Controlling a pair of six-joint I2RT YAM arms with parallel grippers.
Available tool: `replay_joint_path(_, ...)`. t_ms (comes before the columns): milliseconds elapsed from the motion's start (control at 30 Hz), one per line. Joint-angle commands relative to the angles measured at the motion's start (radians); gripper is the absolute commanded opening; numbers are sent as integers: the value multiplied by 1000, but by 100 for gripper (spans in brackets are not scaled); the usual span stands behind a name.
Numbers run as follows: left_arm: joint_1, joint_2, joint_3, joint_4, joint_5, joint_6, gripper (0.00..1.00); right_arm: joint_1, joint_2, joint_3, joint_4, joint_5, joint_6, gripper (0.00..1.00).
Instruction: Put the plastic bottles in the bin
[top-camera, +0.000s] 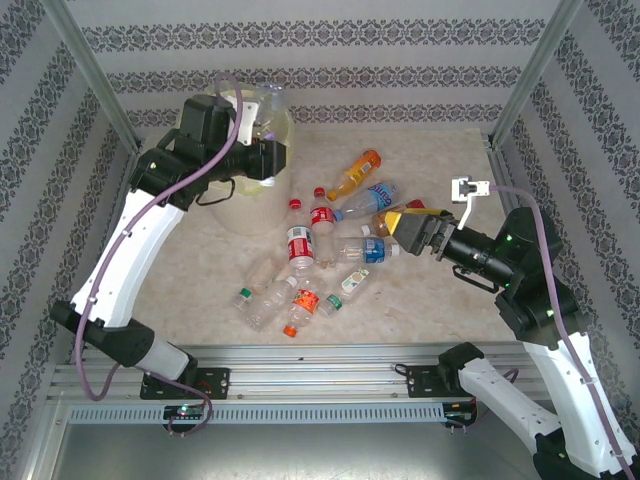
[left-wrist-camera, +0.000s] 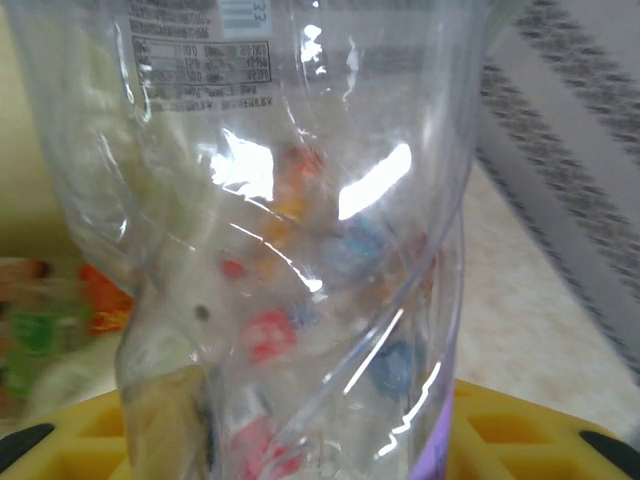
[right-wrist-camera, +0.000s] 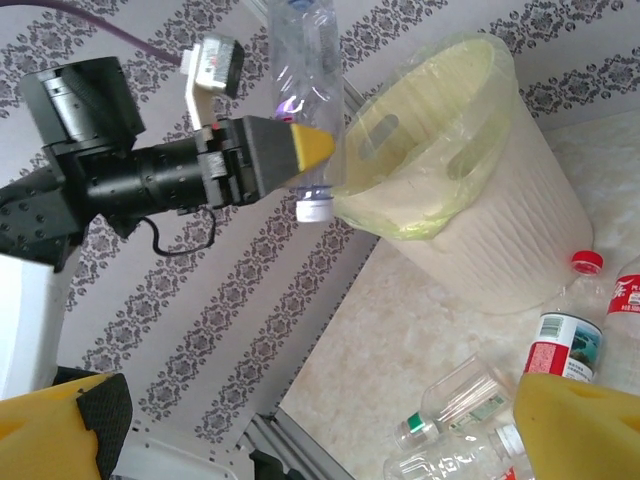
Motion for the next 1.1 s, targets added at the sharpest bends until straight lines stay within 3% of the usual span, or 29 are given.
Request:
replay_joint_path(0, 37, 51, 83, -100, -170, 88, 49, 15, -2, 36, 7, 3, -27, 98)
replay_joint_path(100, 75, 120, 160, -131, -227, 110, 49, 14, 1, 43, 6, 2, -31, 98)
replay_joint_path(367, 173, 258, 281, -133, -220, 122, 50, 16, -11, 40, 16, 16, -49, 98)
replay_joint_path(767, 236, 406, 285, -168, -173, 94, 54, 16, -17, 31, 29, 43, -47, 98)
replay_joint_path(1067, 240, 442, 280, -194, -116, 80, 69, 16, -25, 2, 10, 59, -40, 98)
